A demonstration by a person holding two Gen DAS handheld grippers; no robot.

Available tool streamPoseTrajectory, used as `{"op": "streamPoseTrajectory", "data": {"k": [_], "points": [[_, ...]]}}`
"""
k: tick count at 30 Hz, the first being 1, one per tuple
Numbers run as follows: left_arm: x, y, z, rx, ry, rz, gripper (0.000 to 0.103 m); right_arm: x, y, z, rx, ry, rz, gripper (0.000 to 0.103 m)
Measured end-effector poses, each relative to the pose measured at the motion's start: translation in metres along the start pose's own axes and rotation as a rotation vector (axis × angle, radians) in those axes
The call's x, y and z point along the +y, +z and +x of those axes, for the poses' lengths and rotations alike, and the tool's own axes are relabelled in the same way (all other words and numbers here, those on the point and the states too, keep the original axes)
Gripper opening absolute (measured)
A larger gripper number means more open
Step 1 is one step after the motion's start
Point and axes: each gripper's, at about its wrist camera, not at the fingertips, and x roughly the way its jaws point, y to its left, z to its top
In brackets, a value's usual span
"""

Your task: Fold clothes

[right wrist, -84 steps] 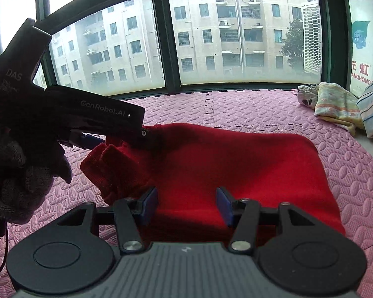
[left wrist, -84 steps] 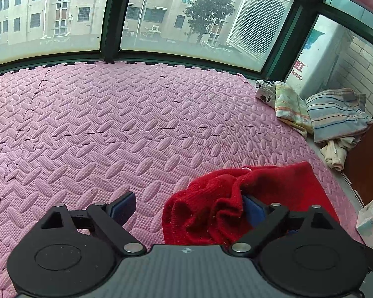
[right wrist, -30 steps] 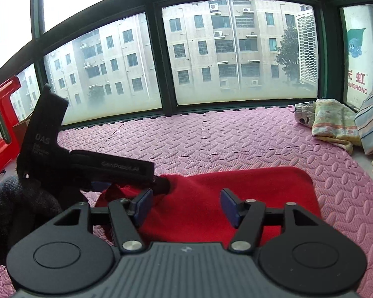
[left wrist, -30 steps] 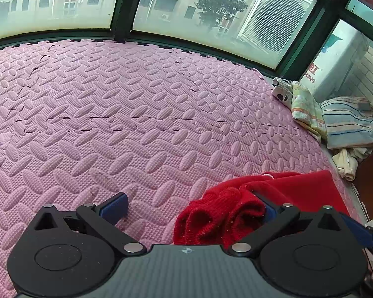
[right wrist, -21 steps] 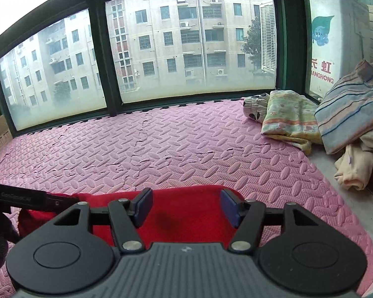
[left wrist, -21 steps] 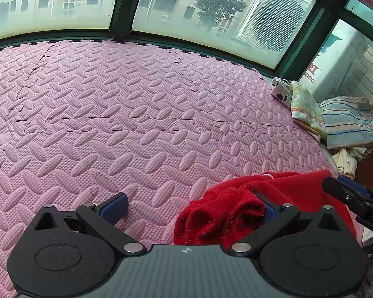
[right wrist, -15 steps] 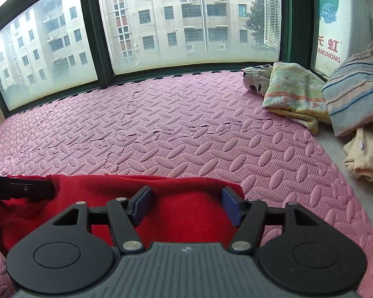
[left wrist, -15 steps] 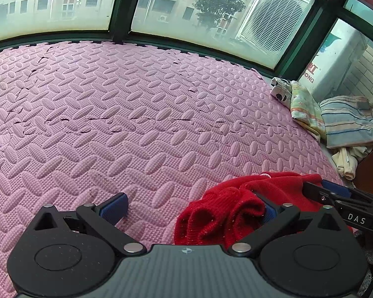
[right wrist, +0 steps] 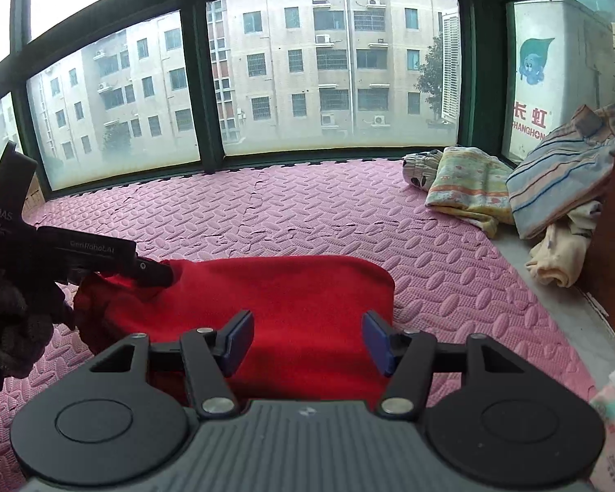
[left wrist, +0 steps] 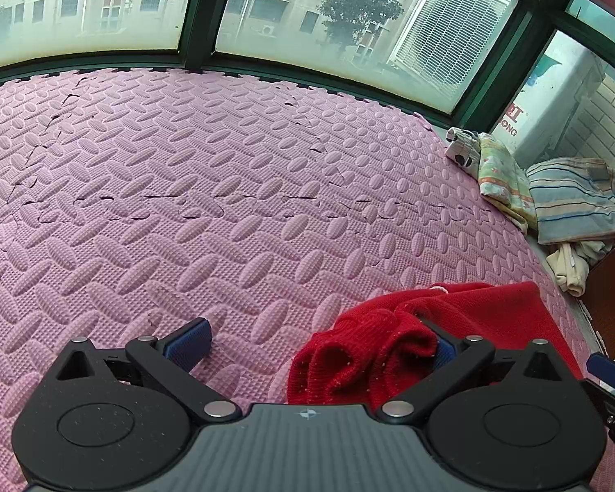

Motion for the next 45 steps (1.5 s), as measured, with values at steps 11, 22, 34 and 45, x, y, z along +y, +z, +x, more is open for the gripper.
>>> {"op": "streamPoseTrajectory", "data": {"k": [11,22,34,45], "points": [[-0.001,0.001,-0.005,-0.002,0.003,-0.013,0.103,0.002,-0.025,-0.005,-0.049,-0.03,-0.001,0.063],[-0.019,-0.008,-0.037,-0.045,0.048,0.061,0.103,0.01,-0.029,-0.019,-0.088,-0.034,0.041,0.099],[-0.023,-0.032,-0.079,-0.099,0.037,0.078,0.103,0.027,-0.034,-0.037,-0.114,-0.06,0.024,0.103],[-0.022,-0.055,-0.112,-0.167,0.033,0.066,0.103,0.041,-0.035,-0.052,-0.137,-0.042,0.033,0.103]]}}
